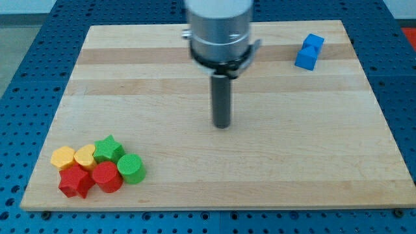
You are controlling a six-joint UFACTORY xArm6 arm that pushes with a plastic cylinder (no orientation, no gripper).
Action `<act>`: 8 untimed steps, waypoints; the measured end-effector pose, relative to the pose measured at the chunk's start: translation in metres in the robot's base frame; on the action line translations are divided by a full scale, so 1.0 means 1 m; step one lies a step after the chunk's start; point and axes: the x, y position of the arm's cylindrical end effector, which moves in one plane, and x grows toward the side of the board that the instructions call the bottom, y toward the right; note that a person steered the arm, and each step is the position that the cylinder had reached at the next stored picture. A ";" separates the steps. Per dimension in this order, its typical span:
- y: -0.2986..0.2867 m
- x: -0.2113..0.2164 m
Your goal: Push the triangle to the left side of the board
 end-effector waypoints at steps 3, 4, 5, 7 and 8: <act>0.103 -0.025; 0.109 -0.025; 0.191 -0.034; 0.274 -0.132; 0.249 -0.148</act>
